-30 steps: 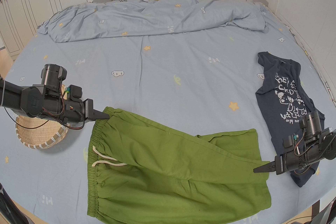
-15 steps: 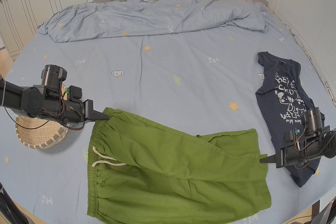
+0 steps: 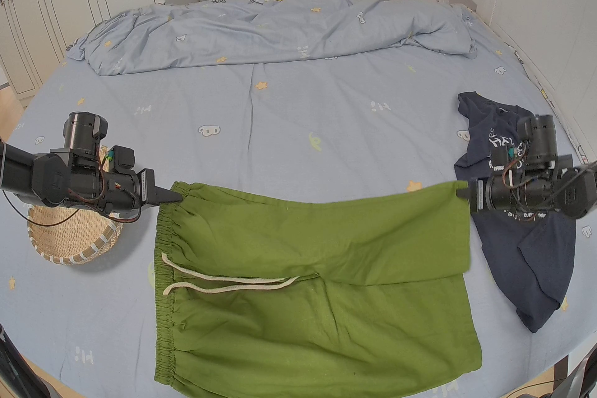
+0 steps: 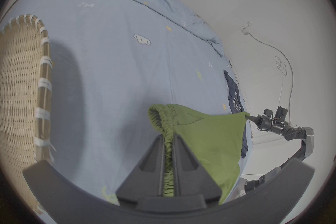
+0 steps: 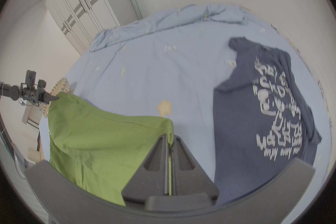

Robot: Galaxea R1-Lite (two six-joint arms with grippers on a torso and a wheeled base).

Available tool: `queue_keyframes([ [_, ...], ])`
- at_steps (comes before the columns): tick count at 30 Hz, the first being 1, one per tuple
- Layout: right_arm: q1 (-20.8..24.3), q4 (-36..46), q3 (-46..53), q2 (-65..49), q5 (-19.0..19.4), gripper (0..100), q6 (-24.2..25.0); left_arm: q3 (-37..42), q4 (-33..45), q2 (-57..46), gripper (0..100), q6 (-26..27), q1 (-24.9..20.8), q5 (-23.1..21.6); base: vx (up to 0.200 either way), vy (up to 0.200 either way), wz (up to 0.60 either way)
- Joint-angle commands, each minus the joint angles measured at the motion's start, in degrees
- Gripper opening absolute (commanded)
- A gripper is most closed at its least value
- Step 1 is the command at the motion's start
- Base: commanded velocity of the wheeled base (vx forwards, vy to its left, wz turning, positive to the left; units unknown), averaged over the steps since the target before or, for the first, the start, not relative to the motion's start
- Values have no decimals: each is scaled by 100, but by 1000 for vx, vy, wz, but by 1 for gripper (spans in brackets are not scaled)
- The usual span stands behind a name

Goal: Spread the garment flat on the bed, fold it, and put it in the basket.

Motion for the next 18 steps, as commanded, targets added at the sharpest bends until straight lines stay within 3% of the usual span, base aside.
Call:
queue_keyframes([
  [1,318,354,-1106,562,-247,0,-1,-44,-239,161,0,-12,248,11,0,0,0],
  [11,485,469,-2512,1432,-879,0,-54,-220,-546,513,0,-29,309,230,0,0,0],
  [18,459,460,-2978,1678,-923,0,-71,-334,-564,583,0,6,335,371,0,0,0],
])
